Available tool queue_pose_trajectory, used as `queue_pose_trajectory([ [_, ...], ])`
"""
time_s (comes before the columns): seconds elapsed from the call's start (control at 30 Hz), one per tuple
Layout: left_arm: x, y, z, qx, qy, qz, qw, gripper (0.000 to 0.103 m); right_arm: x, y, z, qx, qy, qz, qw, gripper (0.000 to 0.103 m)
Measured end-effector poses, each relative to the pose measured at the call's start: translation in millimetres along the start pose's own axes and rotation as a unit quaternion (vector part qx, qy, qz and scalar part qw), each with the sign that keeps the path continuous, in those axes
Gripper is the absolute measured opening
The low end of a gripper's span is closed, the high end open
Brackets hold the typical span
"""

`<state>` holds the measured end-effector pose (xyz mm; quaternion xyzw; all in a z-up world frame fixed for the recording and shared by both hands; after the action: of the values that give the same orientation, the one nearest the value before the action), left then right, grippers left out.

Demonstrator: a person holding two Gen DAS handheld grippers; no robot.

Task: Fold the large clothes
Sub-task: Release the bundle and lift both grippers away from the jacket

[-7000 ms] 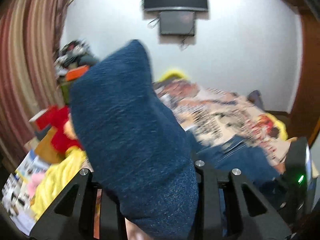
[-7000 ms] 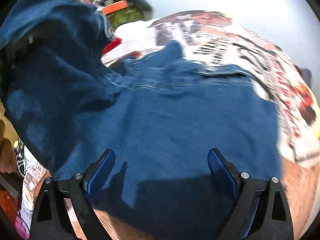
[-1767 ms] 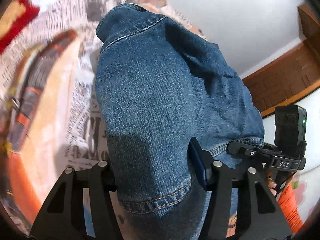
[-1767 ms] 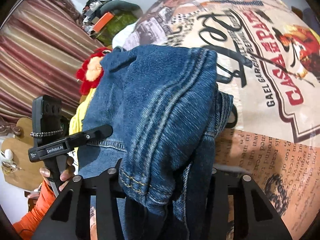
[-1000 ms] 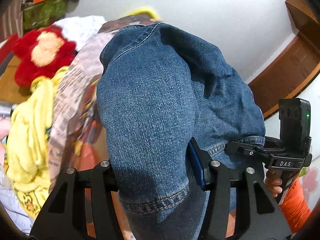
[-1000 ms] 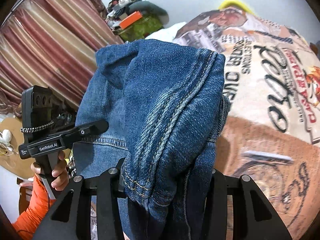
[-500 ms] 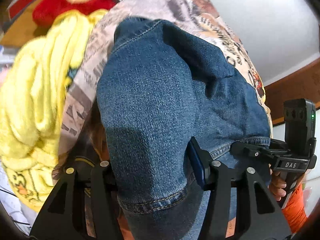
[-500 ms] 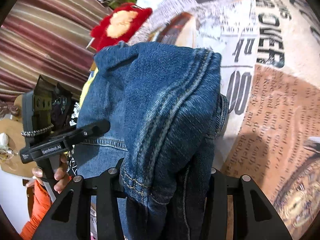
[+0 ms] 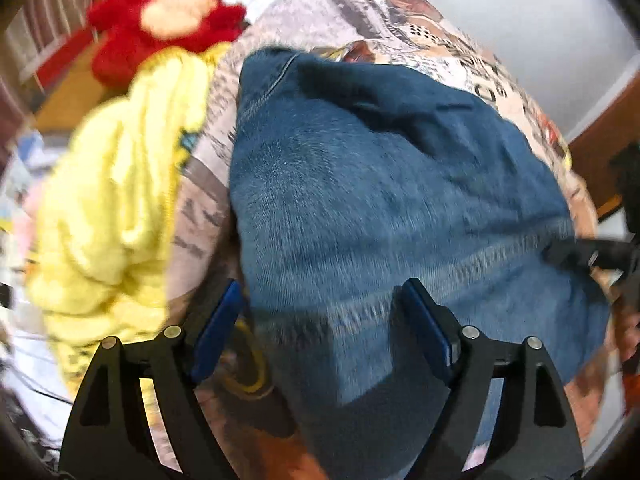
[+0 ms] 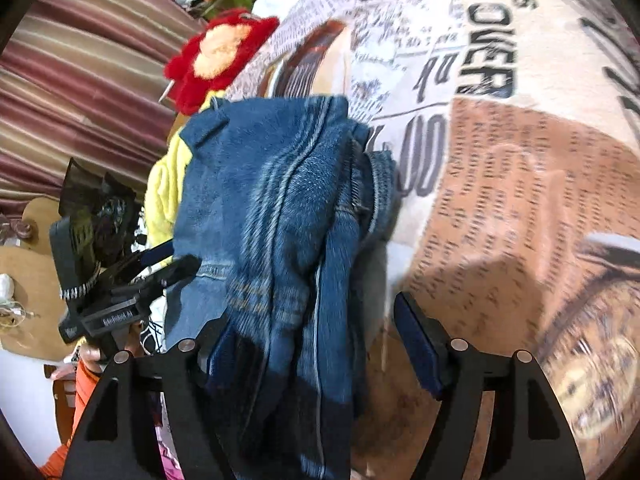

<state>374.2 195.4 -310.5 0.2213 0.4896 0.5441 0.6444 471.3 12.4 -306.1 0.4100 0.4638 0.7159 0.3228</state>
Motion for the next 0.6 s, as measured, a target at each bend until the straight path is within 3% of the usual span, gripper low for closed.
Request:
queue_pose_trajectory([
  [0.17,-27.1,41.1,-5.5,-0.039,-0.063,0.04,0.9965,0.082,-1.5,49.3,-7.3,-0.06,0.008,-0.03,0.998,0.071],
  [0.33,-61.2,98.7,7.5,-0.116,-0.07,0.018,0.9906,0.082,13.8,118.7,-15.0,-0.149,0.021,-0.036,0.988,0.071],
  [0.47,-96.1,160.9,20.8,-0.201,-0.087,0.007,0.9758,0.082,45.9,192.7,-24.8,-0.254,0.043,-0.033,0.966,0.071],
  [0.6,-135.5,222.2,23.5,-0.281,-0.115,0.007,0.9528,0.082,74.5,259.1,-46.3,-0.345,0.071,-0.034,0.935,0.071],
])
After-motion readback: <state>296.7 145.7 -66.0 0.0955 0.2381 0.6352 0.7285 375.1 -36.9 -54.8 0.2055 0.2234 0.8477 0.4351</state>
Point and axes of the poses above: each gripper's, at about its wrist camera, not at the fingertips, and y roughly against the way its jaws point, x to its left, z to its top, the point moved 10 cm from there along -y, roughly the way its jaws point, and after that the axes turned 14 degrees about -z, right-handed, at the moved point
